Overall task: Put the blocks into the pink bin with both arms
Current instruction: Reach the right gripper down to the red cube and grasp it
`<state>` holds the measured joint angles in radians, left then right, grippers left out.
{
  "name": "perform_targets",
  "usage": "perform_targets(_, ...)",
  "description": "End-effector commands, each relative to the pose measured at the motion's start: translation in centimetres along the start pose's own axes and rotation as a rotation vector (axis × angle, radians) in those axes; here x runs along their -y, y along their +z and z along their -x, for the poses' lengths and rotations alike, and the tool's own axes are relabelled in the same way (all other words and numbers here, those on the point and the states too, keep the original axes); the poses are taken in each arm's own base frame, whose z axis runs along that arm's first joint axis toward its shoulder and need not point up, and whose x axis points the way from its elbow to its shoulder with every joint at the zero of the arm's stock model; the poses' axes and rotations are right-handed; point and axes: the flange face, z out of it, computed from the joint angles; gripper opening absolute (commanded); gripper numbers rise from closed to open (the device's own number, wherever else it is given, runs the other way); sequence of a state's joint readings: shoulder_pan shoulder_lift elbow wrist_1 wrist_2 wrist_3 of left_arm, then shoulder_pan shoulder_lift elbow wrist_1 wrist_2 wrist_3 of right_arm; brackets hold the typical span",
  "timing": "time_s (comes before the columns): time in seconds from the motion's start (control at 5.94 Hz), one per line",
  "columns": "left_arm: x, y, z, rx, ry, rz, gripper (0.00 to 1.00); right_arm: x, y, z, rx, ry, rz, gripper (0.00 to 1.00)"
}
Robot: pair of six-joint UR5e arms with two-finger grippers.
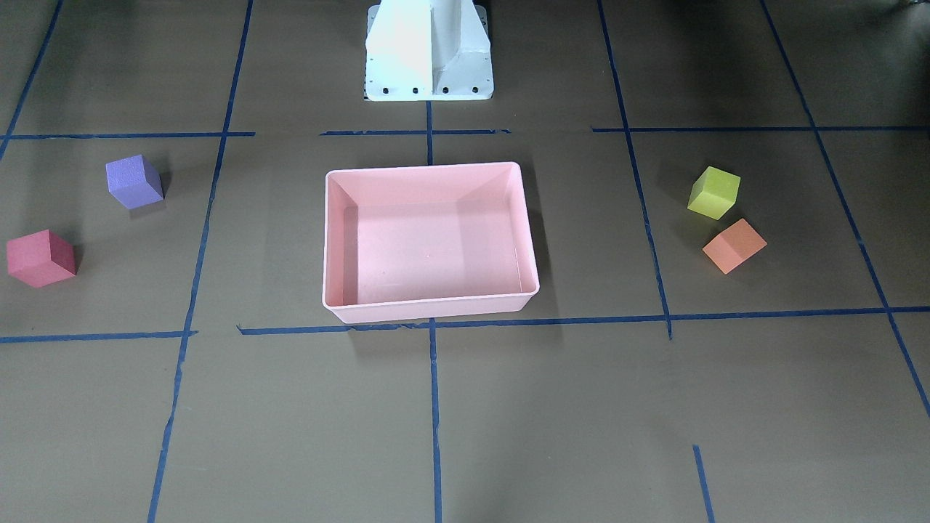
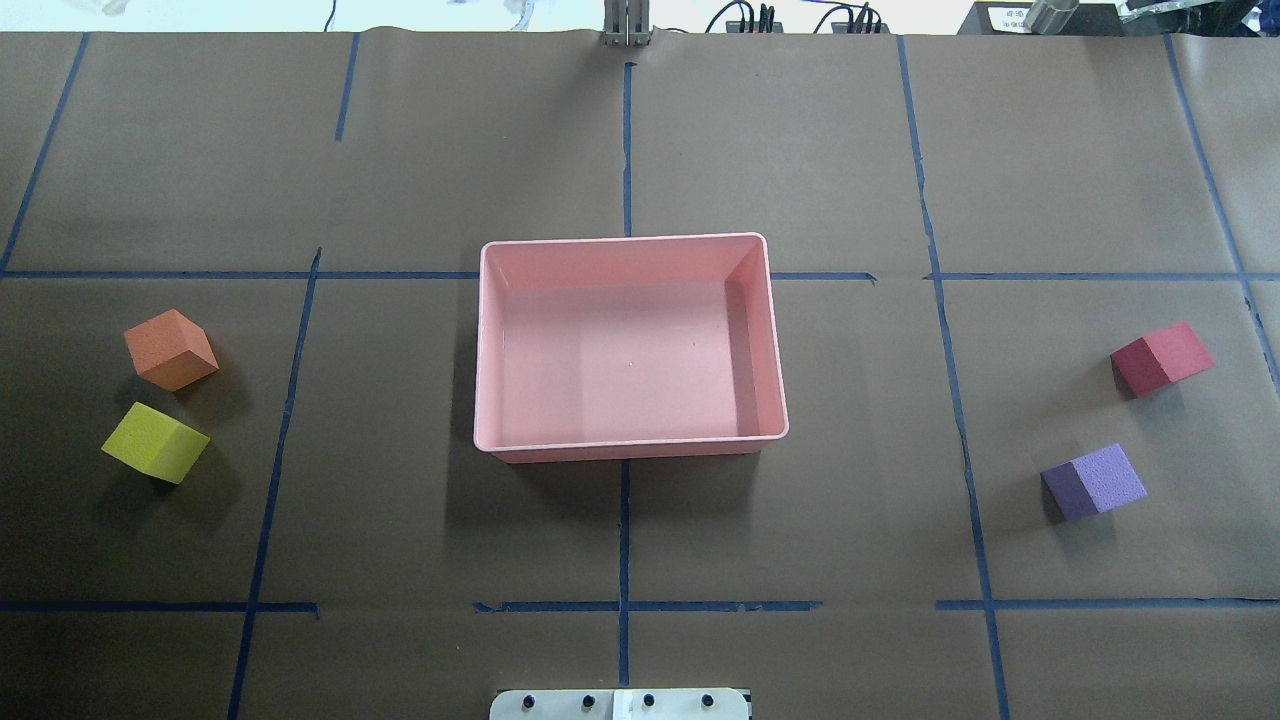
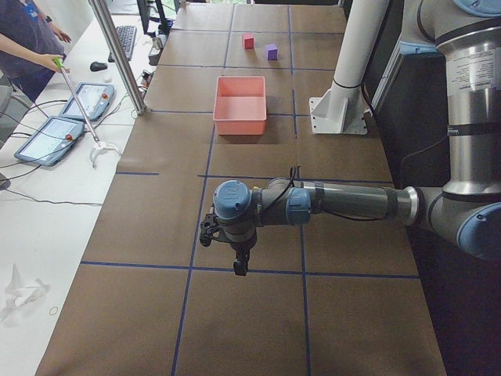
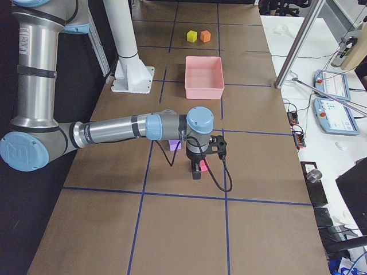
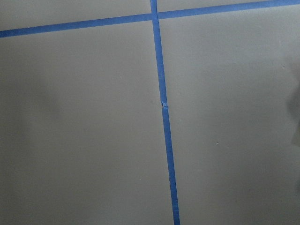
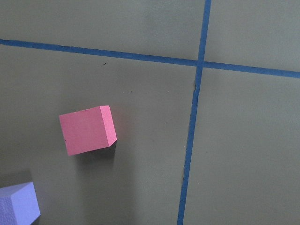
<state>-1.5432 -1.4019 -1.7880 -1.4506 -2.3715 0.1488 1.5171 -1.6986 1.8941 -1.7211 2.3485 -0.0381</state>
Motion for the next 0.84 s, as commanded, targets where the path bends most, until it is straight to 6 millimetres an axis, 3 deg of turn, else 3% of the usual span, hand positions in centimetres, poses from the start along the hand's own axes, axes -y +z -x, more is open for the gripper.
perform_targets(0.0,0.3,-0.6,-0.6,-0.001,0.014,-0.014,1.0,2.1,-1.0,3.3,0.029,-0.091,-0.044,1.0)
perform_targets(0.34,0.3,-0.6,-0.6,-0.001,0.016,-0.014,1.0,7.3,3.5,9.8,0.031,-0.219,-0.055,1.0)
perform_targets(0.67,0.3,-0.7,-0.7,-0.001,0.015,-0.015,1.0,8.0,11.8,10.5,0.021,-0.224,-0.083,1.0)
